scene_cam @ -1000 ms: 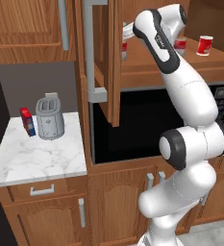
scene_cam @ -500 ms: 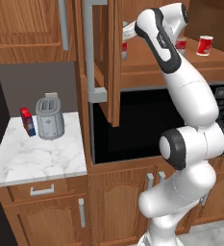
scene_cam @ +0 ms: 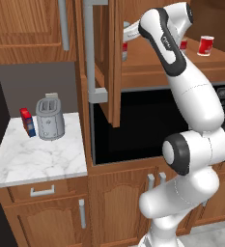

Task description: Stack two cans on top of the other two cans in the cabinet.

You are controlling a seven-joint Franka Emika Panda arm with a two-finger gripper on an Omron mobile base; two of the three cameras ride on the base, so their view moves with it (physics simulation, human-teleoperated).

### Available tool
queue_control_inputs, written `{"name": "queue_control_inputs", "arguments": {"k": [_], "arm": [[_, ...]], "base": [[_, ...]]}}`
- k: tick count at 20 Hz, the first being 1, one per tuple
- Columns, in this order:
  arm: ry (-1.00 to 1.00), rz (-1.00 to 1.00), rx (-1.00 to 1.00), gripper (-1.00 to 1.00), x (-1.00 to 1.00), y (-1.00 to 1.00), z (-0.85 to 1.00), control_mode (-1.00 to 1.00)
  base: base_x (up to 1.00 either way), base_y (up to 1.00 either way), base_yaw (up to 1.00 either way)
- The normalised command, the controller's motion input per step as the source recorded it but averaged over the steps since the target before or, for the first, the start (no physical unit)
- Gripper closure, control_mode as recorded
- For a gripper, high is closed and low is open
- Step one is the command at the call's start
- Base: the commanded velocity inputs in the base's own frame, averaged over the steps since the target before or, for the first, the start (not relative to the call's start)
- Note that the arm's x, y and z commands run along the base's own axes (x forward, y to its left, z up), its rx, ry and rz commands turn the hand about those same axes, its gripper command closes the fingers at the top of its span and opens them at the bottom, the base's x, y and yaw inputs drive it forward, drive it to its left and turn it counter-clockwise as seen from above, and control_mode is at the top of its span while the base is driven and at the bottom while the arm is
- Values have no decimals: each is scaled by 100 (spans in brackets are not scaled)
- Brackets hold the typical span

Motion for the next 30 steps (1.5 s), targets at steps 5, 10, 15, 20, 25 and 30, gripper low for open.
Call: {"name": "queue_control_inputs", "arguments": {"k": [5, 10, 15, 20, 25, 30], "arm": [[0, 0, 0, 100, -14, 3, -2, -100], [2, 0, 0, 100, -1, 0, -13, -100], [0, 0, 0, 100, 2, 0, -13, -100], [0, 0, 0, 100, 2, 0, -2, -100], [0, 0, 0, 100, 0, 0, 13, -100], [1, 0, 0, 100, 0, 0, 15, -100]], "base": [[0, 0, 0], [0, 0, 0], [0, 0, 0], [0, 0, 0], [0, 0, 0], [0, 0, 0]]}}
